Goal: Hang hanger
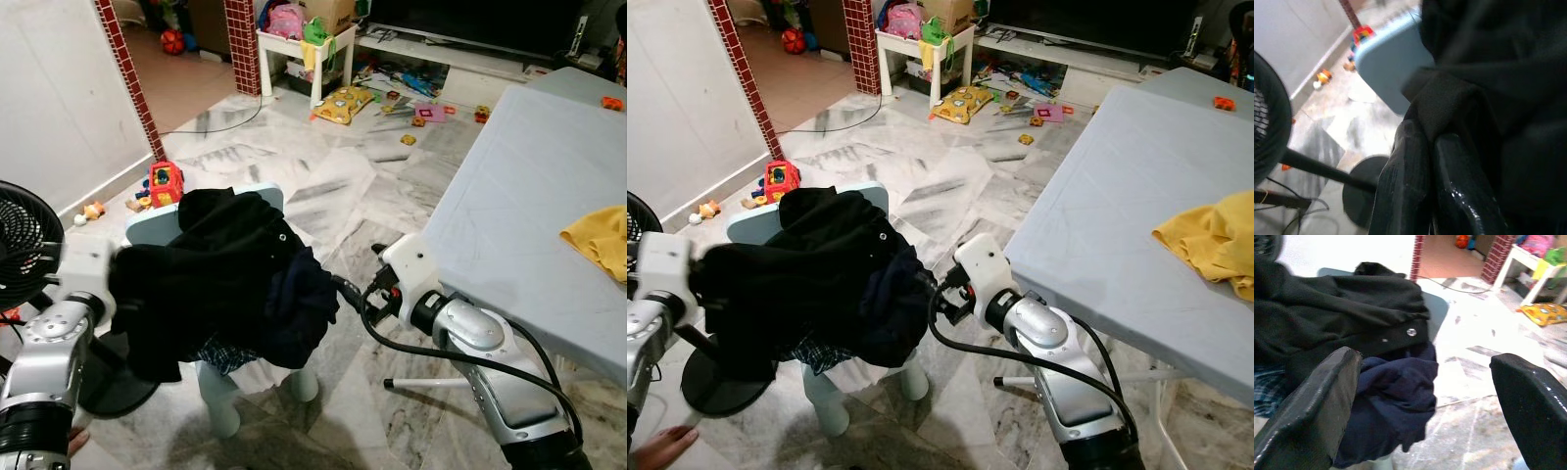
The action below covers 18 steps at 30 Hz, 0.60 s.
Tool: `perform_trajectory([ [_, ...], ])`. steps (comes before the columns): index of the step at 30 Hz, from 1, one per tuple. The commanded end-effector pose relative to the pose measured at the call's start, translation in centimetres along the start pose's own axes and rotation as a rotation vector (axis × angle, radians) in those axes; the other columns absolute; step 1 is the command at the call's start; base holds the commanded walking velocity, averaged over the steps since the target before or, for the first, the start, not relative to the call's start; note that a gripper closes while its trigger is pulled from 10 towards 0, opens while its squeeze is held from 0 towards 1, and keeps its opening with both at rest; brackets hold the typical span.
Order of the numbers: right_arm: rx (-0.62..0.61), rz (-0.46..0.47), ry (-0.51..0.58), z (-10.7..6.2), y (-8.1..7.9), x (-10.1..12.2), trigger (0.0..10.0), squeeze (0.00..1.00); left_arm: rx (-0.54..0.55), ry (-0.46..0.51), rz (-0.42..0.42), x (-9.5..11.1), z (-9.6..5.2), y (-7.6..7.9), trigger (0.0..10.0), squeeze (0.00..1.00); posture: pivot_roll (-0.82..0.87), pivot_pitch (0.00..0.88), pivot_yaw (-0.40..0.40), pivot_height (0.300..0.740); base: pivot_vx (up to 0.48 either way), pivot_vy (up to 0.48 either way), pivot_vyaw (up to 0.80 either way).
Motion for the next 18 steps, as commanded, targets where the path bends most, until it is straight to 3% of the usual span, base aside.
perform_trajectory([
  [1,-0.041,-0.006,0.016,-0.1,0.8,0.4,10.0,0.0,0.036,0.02,0.054,0.9,0.1,-0.9,0.0,0.0,-0.08,0.071,-0.016,0.74,0.0,0.0,0.0],
  [3,-0.055,-0.002,0.018,-0.2,0.9,0.4,10.0,0.0,0.087,0.042,0.046,1.5,0.3,-1.5,0.0,0.0,-0.09,0.072,-0.015,0.74,0.0,0.0,0.0],
  [4,-0.06,-0.001,0.015,-0.2,0.9,0.3,10.0,0.0,0.166,0.058,0.053,1.8,0.4,-2.5,0.0,0.0,-0.08,0.073,-0.016,0.74,0.0,0.0,0.0],
  [8,-0.054,0.0,0.012,-0.1,0.4,0.1,10.0,0.0,0.156,0.03,0.07,1.3,0.7,-2.7,0.0,0.0,-0.08,0.076,-0.02,0.74,0.0,0.0,0.0],
  [9,-0.051,0.0,0.012,-0.1,0.3,0.1,10.0,0.0,0.152,0.013,0.083,1.0,0.8,-2.7,1.8,0.0,-0.08,0.076,-0.019,0.74,0.0,0.0,0.0],
  [10,-0.049,0.0,0.012,-0.1,0.3,0.1,10.0,0.0,0.152,0.002,0.093,0.7,0.8,-2.7,1.8,0.0,-0.08,0.076,-0.019,0.74,0.0,0.0,0.0],
  [11,-0.05,0.0,0.012,-0.1,0.3,0.1,10.0,0.0,0.152,-0.019,0.092,0.2,0.8,-2.7,10.0,1.0,-0.08,0.077,-0.019,0.74,0.0,0.0,0.0],
  [15,-0.06,0.0,0.015,-0.1,0.5,0.2,10.0,0.0,0.174,-0.102,0.165,-2.2,0.6,-2.7,10.0,1.0,-0.09,0.078,-0.016,0.74,0.0,0.0,0.0],
  [18,-0.062,0.0,0.015,-0.1,0.5,0.2,10.0,0.0,0.187,-0.12,0.174,-2.7,0.6,-2.9,10.0,1.0,-0.09,0.078,-0.016,0.74,0.0,0.0,0.0],
])
Point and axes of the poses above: a point about 5 cm out from each wrist's last joint towards the gripper, its own z axis pointing out of the wrist towards the gripper, its own x axis along the axis of the wrist's last joint, y = z × x, the point moved 3 cm from there along z, pointing out of the wrist towards the gripper, and after that the axes turned 3 degrees about z, right-handed, at the moved point
